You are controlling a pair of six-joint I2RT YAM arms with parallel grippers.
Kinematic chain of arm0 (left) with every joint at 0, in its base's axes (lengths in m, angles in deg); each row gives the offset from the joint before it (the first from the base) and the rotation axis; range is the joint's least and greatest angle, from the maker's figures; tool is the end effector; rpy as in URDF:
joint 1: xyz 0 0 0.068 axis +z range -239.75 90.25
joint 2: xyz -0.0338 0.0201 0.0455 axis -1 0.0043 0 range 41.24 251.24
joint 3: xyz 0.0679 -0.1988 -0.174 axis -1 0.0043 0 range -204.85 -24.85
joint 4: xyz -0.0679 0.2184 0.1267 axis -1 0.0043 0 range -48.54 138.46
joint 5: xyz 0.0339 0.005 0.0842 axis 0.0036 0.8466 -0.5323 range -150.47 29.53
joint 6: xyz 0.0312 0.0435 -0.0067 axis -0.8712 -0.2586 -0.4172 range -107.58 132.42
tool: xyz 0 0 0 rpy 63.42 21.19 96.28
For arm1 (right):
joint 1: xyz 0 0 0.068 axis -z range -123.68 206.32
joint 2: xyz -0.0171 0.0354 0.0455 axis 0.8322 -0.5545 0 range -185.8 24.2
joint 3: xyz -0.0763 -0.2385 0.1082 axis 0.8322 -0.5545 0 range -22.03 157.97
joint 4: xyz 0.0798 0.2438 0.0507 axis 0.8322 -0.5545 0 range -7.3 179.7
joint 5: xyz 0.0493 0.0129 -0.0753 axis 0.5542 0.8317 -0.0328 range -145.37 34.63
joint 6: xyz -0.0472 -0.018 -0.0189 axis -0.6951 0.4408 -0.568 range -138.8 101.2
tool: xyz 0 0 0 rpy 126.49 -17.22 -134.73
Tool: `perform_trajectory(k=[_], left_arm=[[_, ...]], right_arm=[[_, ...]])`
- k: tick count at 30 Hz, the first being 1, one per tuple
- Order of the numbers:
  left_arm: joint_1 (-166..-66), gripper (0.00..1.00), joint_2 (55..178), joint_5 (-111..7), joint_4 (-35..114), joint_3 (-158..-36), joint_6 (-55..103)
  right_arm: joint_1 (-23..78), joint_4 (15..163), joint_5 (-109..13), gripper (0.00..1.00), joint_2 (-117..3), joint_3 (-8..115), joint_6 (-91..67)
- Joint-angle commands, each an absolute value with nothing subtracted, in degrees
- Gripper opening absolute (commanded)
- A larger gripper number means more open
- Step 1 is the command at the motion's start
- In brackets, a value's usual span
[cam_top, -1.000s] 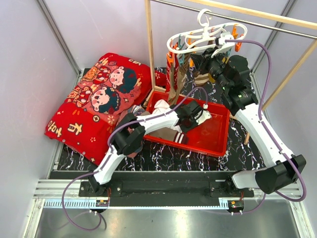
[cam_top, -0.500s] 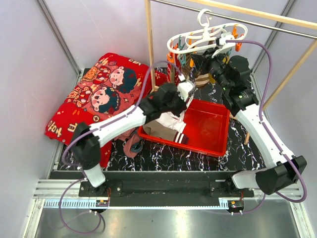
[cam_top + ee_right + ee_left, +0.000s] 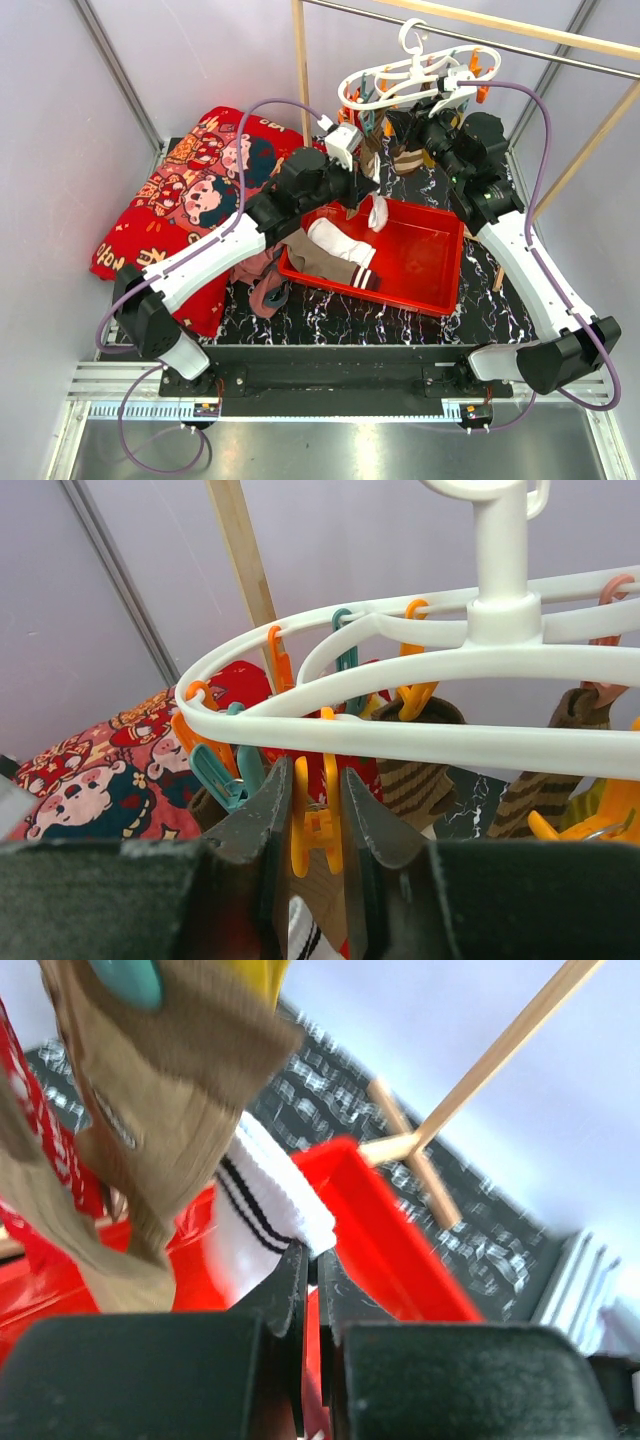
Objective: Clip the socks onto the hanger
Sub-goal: Pick up the sock from the bin, then clamp the sock onto the hanger.
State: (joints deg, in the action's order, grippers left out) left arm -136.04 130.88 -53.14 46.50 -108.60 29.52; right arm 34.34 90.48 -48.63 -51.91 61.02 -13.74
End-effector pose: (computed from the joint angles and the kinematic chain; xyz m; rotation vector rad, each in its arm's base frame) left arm 0.2563 -0.2745 0.3912 0.5607 1.7654 -0.9029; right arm 0.2775 0.1166 0.4736 -0.3102 1.4207 0.4713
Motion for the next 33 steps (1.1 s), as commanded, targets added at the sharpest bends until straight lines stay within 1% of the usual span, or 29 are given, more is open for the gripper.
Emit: perform_trajectory(k=[1, 18, 33], left_arm=[[-136.07, 0.00, 128.51, -55.19, 37.95, -108.69, 34.47], [-136.07, 0.00, 135.36, -57.13, 38.29, -119.76, 33.42], [-136.07, 0.00, 137.30, -56.87, 39.61, -123.99, 30.61]], right_arm=[[33.29, 87.68, -47.37, 0.07, -50.59, 62.70, -12.39], [33.29, 86.63, -46.85, 0.07, -50.24, 62.17, -10.19], [33.29, 86.36, -46.23, 0.07, -50.42, 61.91, -9.22]])
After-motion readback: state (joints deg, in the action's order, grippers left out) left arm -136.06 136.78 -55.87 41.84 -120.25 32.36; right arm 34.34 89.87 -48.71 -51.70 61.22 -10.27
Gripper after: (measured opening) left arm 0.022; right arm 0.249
